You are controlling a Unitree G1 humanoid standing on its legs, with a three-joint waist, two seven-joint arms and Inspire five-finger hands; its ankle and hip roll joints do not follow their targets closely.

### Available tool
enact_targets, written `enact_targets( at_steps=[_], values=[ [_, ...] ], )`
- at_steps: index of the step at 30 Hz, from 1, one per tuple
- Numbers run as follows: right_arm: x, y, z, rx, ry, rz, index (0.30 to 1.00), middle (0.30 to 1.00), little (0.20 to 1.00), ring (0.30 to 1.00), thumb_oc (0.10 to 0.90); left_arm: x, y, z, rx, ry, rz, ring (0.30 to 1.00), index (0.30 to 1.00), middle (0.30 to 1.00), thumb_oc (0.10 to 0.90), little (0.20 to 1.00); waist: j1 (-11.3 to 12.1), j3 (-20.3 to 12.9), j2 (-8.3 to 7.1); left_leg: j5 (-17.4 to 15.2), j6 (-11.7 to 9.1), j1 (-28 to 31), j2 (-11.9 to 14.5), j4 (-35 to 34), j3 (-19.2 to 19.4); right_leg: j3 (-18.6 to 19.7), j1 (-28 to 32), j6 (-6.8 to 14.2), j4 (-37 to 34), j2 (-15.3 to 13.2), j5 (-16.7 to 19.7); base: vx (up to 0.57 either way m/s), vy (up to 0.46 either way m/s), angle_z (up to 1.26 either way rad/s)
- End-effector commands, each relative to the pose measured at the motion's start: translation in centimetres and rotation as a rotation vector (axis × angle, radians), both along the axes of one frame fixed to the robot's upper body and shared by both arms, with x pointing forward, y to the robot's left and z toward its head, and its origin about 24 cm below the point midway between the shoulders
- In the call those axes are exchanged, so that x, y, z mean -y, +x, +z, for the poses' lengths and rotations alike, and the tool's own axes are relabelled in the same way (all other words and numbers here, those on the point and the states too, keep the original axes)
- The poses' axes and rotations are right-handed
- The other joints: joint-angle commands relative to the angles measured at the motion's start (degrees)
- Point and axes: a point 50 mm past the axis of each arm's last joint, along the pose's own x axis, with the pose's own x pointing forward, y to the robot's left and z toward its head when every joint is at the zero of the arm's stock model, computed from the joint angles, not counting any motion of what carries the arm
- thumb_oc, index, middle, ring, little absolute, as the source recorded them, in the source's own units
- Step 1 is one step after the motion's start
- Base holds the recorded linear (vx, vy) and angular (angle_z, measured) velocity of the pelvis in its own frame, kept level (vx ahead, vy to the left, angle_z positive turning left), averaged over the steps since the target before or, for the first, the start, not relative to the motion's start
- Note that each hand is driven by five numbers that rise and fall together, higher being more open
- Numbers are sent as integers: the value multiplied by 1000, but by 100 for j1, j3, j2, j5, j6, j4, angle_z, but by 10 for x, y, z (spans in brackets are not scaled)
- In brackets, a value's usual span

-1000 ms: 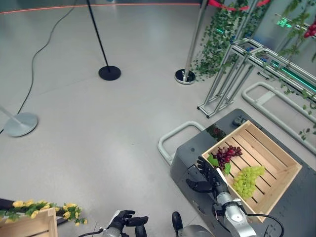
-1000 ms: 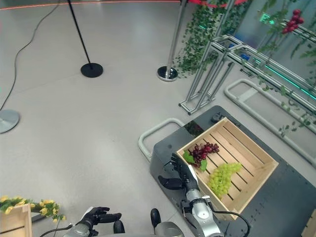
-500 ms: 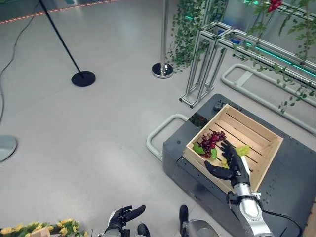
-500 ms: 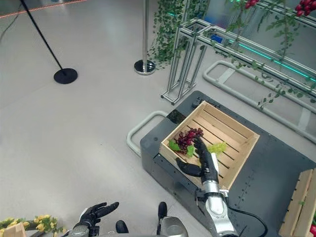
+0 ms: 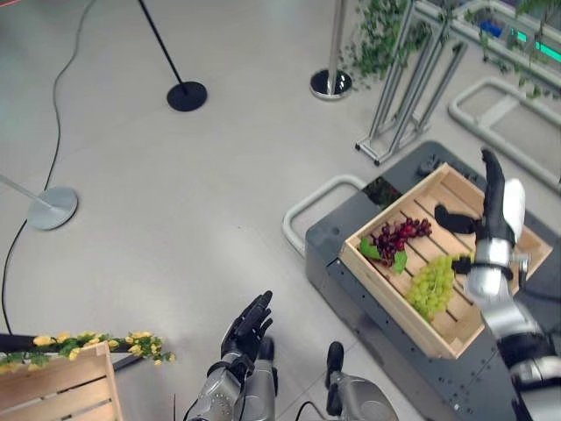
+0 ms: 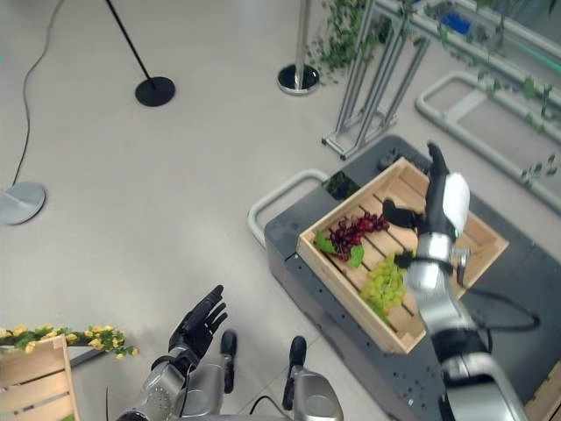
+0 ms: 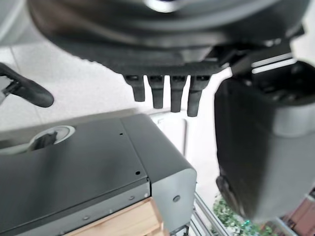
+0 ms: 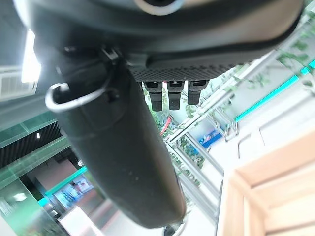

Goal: Pick up the fruits from the basket on one side to the basket on the other side

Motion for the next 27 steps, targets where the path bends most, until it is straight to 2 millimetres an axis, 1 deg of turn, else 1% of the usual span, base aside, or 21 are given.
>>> enact_targets(
  at_steps=[1,3,5,8,10,13,14,17,20,22,23,25,27],
  values=[
    [1,12,35,68,-190,-19,900,900,900,900,800,-13,36,36,208,-40,77,900,900,900,800,900,97,90,-456,-307,-5,-225,-273,645,169,-291,-278,112,968,-524,-238,-94,16,0],
    [6,15,40,57,-204,-34,900,900,900,900,800,-15,43,43,244,-59,86,900,900,900,800,900,145,202,-460,-366,23,-359,-318,784,144,-318,-400,129,1046,-548,-222,-109,-24,15],
    [21,19,48,11,-221,-82,900,900,900,900,800,-18,51,56,311,-67,90,900,900,900,800,900,218,341,-434,-438,53,-586,-391,972,115,-378,-559,117,1135,-550,-218,-133,-25,15],
    [30,17,44,-47,-245,-118,900,900,900,900,800,-20,52,61,332,-90,107,900,900,900,800,900,252,401,-408,-523,78,-666,-400,1127,110,-402,-578,85,1222,-554,-276,-45,-9,14],
    [41,13,35,-109,-247,-154,900,900,900,900,800,-24,52,65,349,-95,110,900,900,900,800,900,275,462,-412,-632,127,-752,-388,1351,103,-420,-615,46,1409,-575,-366,-14,-11,5],
    [54,6,27,-158,-232,-191,900,900,900,900,800,-26,51,68,361,-81,95,900,900,900,800,900,302,508,-409,-711,175,-847,-390,1554,36,-394,-667,13,1600,-565,-427,13,-18,5],
    [54,6,27,-158,-232,-191,900,900,900,900,800,-26,51,68,361,-81,95,900,900,900,800,900,303,507,-409,-712,175,-848,-390,1556,36,-394,-668,13,1601,-565,-427,0,0,0],
    [65,1,25,-191,-214,-218,900,900,900,900,800,-25,51,71,370,-89,79,900,900,900,800,900,324,574,-390,-782,228,-903,-392,1724,6,-374,-722,0,1791,-554,-467,12,-11,0],
    [66,2,29,-192,-237,-222,900,900,900,900,800,-21,53,76,390,-97,56,900,900,900,800,900,326,632,-361,-825,251,-1005,-391,1872,26,-385,-813,-17,1928,-566,-499,0,0,0],
    [65,4,38,-183,-268,-223,900,900,900,900,800,-17,55,81,417,-96,33,900,900,900,800,900,316,700,-319,-872,269,-1142,-395,2044,44,-392,-948,-40,2100,-587,-543,0,0,0],
    [65,4,39,-183,-271,-223,900,900,900,900,800,-17,55,81,418,-96,33,900,900,900,800,900,315,701,-316,-874,269,-1153,-395,2054,44,-393,-960,-41,2112,-588,-547,0,0,0],
    [62,9,47,-194,-310,-226,900,900,900,900,800,-13,55,83,423,-110,24,900,900,900,800,900,306,761,-259,-908,281,-1273,-407,2188,59,-395,-1107,-66,2288,-599,-605,0,0,0],
    [62,11,51,-215,-332,-229,900,900,900,900,800,-12,54,83,422,-115,19,900,900,900,800,900,304,780,-225,-887,286,-1339,-415,2224,74,-409,-1196,-83,2373,-614,-639,0,0,0]
  ],
)
